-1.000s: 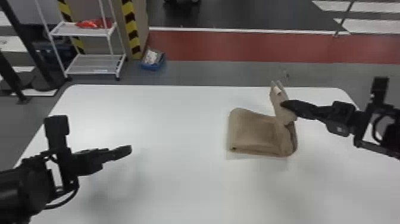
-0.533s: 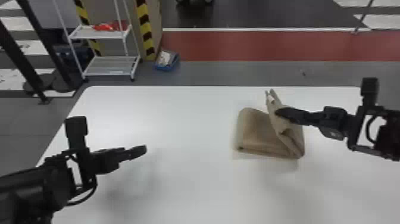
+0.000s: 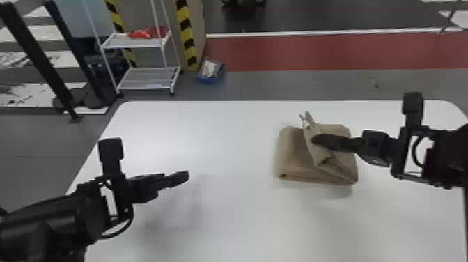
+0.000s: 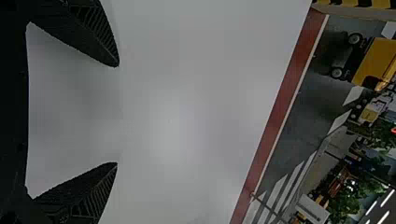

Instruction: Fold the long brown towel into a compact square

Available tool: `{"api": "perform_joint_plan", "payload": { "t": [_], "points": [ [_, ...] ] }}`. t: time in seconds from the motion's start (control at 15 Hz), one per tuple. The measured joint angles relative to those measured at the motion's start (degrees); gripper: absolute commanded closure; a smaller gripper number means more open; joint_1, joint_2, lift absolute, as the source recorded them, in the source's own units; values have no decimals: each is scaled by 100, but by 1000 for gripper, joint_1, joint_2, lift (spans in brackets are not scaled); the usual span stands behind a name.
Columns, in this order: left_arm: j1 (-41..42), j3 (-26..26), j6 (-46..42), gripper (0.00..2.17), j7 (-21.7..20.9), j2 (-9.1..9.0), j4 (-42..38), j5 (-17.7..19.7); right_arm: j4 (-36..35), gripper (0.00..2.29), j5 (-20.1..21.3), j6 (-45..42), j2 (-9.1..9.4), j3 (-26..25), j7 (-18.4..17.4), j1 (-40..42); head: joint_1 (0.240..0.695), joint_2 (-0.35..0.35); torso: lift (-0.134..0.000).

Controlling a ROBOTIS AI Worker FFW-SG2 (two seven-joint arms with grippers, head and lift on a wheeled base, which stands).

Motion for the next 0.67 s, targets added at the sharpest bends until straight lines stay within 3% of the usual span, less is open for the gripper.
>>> {"api": "perform_joint_plan", "payload": {
  "t": [0.47, 0.53, 0.67],
  "points": [
    [37, 53, -20, 80, -18, 0, -5, 20, 356, 1484, 236, -338, 55, 651, 6, 37, 695, 162, -120],
    [37, 54, -20, 80, -18, 0, -2, 20, 380, 1247, 247, -362, 56, 724, 44, 57, 695, 166, -120],
    [37, 54, -21, 80, -25, 0, -3, 22, 403, 245, 248, -369, 56, 816, 217, 96, 695, 180, -120]
  ]
}}
